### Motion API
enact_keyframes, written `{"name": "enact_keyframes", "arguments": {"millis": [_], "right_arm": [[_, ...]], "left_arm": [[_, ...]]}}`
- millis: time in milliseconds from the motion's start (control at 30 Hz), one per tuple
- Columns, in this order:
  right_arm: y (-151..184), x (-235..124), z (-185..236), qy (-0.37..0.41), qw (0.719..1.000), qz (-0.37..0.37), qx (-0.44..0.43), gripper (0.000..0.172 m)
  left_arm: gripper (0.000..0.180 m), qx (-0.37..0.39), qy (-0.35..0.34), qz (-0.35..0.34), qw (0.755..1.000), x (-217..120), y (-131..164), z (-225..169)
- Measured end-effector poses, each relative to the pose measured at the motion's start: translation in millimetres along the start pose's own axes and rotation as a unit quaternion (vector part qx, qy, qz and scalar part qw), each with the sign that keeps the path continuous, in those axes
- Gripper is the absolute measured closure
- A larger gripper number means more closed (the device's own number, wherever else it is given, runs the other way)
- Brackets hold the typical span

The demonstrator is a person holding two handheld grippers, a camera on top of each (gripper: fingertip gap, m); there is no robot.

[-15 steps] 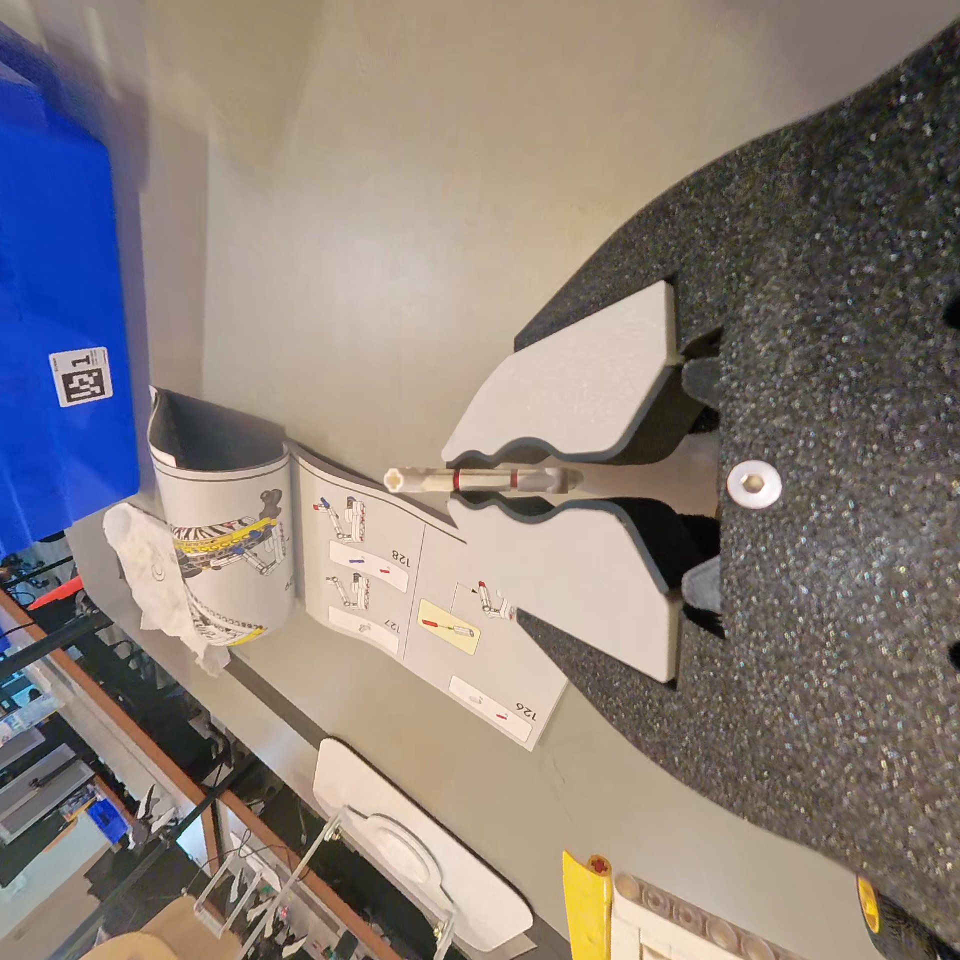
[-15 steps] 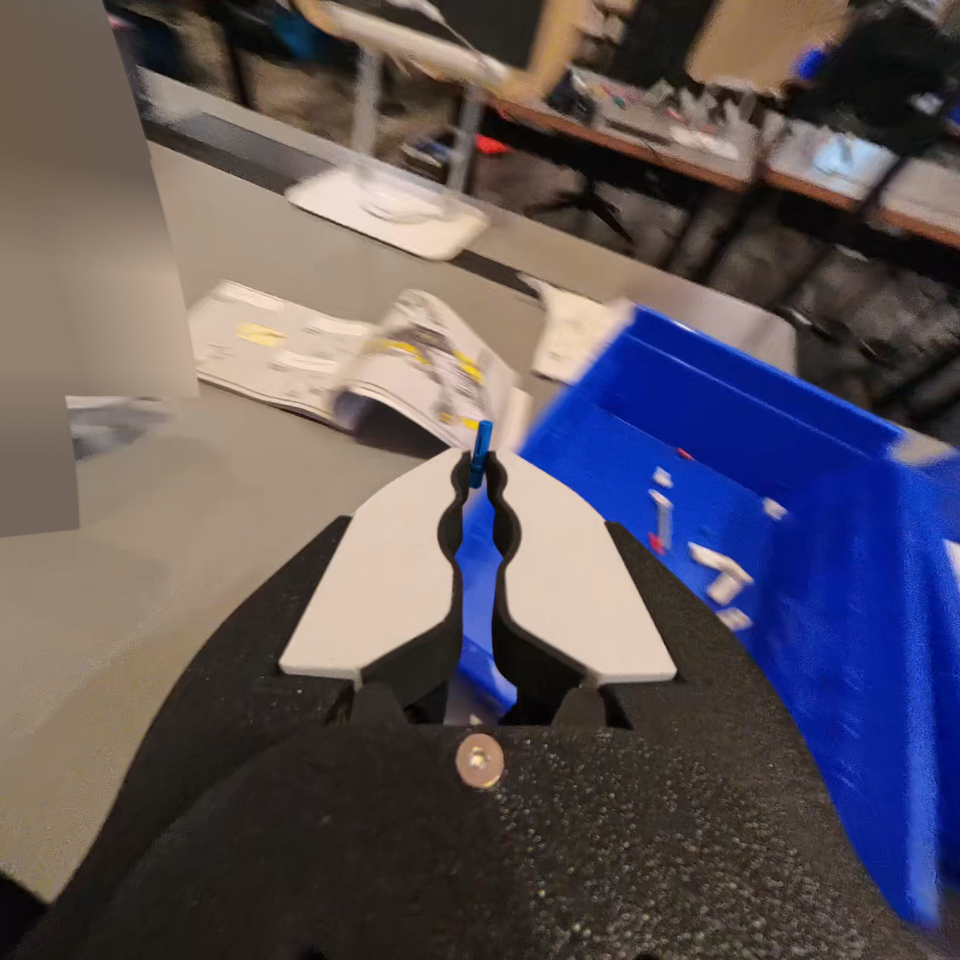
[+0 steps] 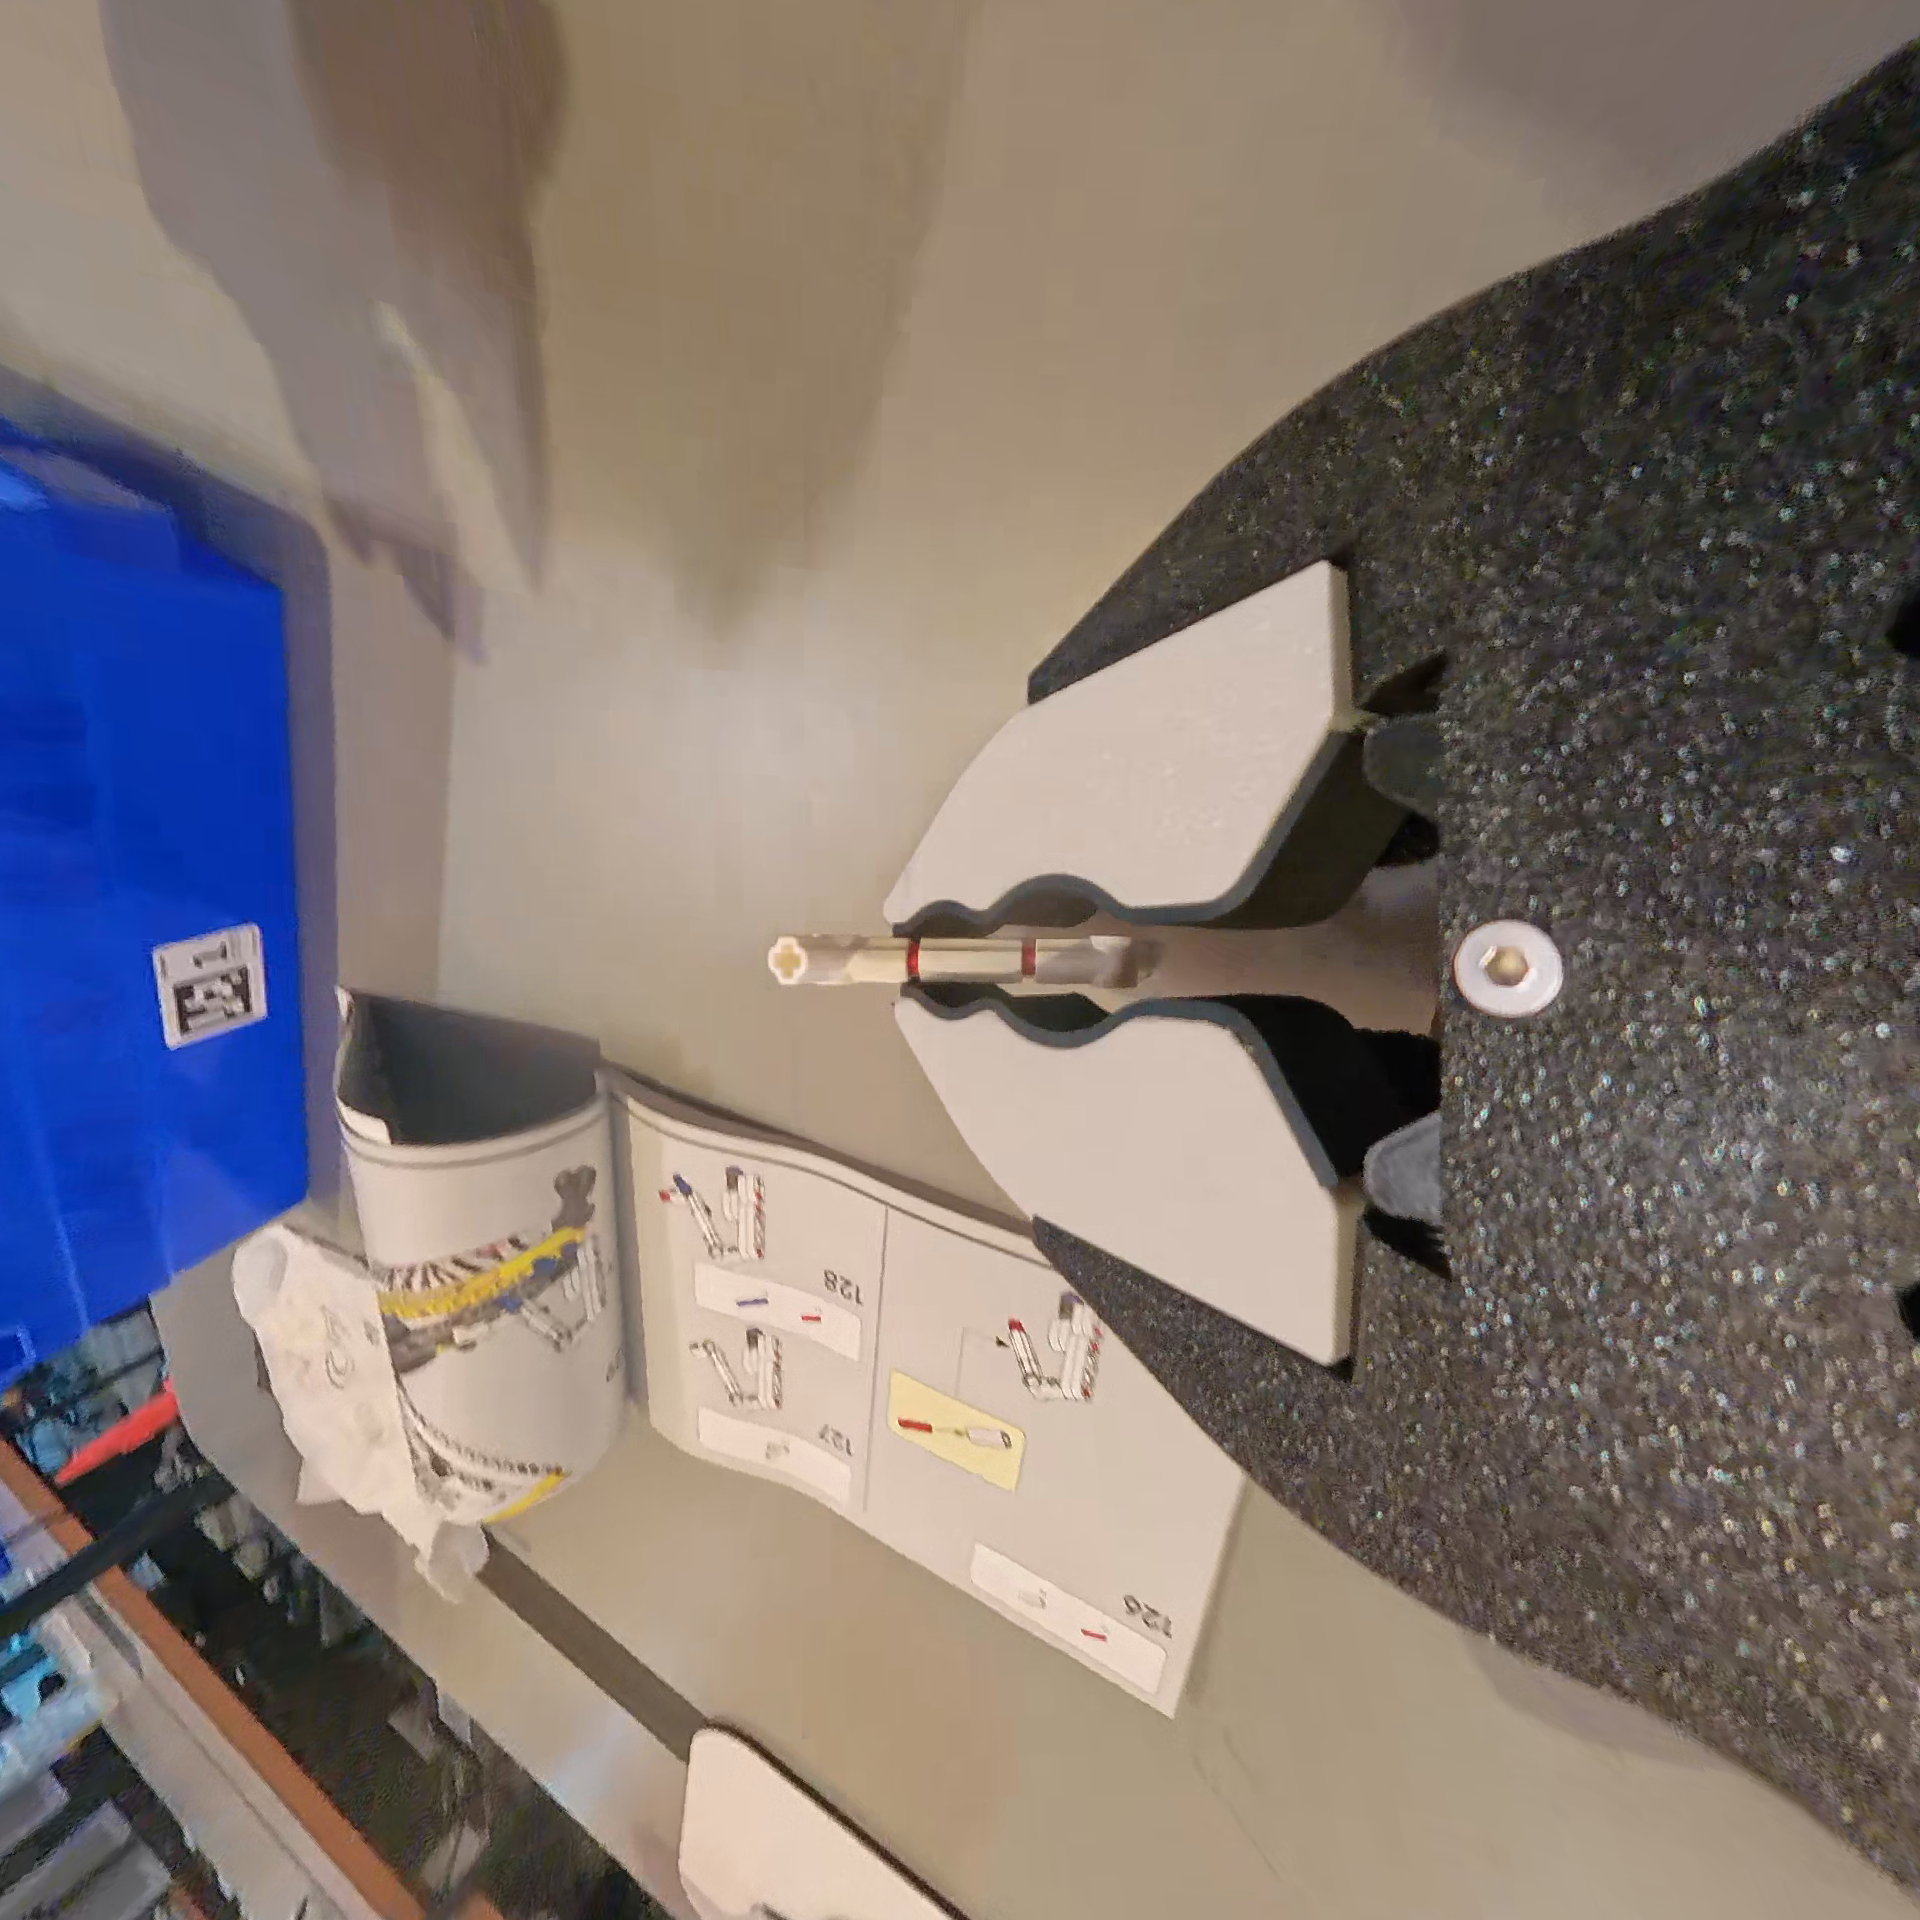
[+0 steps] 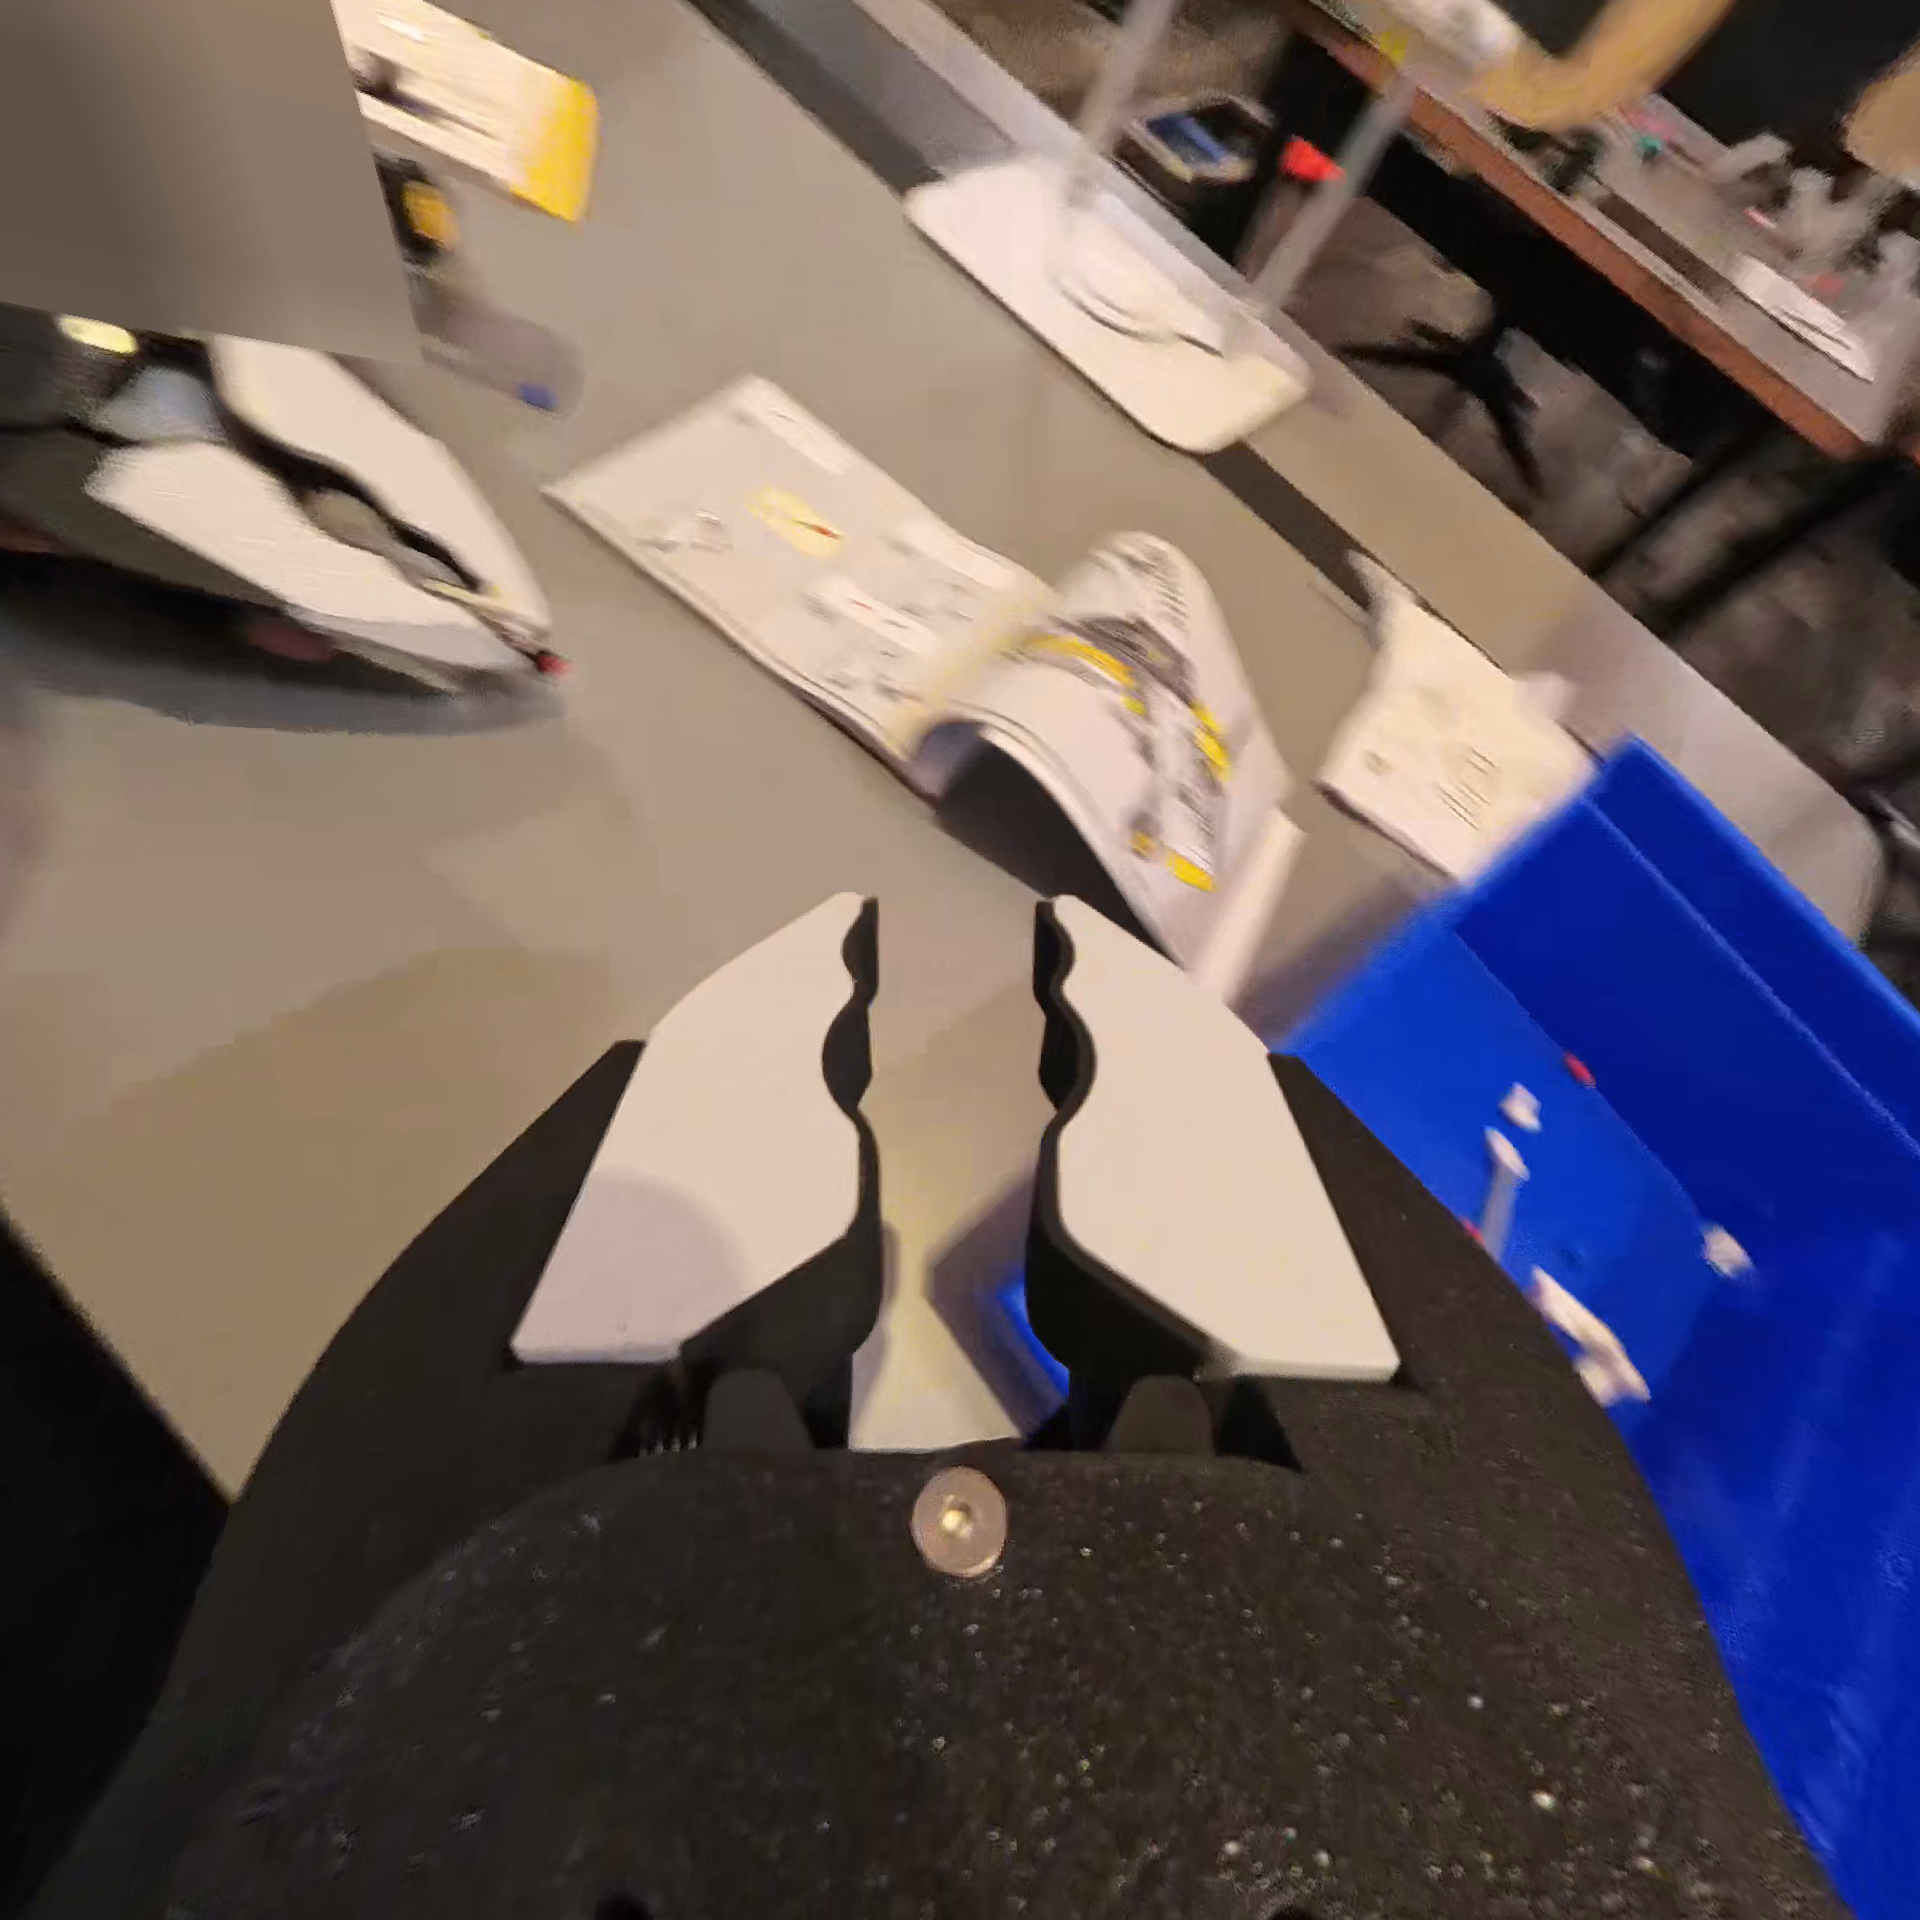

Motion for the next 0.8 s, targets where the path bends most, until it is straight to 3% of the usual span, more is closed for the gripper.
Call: {"name": "enact_keyframes", "arguments": {"millis": [167,333,500,800], "right_arm": [[-21.4,53.8,81.5,-0.172,0.984,-0.046,-0.015,0.146],[-20.3,98.0,122.7,-0.266,0.963,-0.051,-0.013,0.148],[-19.9,111.3,126.7,-0.284,0.957,-0.054,0.006,0.164],[-13.0,111.9,118.0,-0.293,0.955,-0.051,0.014,0.165]], "left_arm": [[0.173,-0.007,0.064,-0.012,0.998,-2.5,-4.8,-16.1],[0.172,-0.009,0.090,-0.017,0.996,-5.2,-5.9,-21.3],[0.172,-0.006,0.101,-0.021,0.995,-6.6,-6.3,-23.3],[0.172,0.015,0.086,-0.007,0.996,-3.7,-2.6,-23.3]]}}
Point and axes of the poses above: each gripper's, where its closed fingertips meet, x out along the fingers, y out of its underside, z = x × y across the jaws, the point moved 2 cm from there along -x, back along the fingers
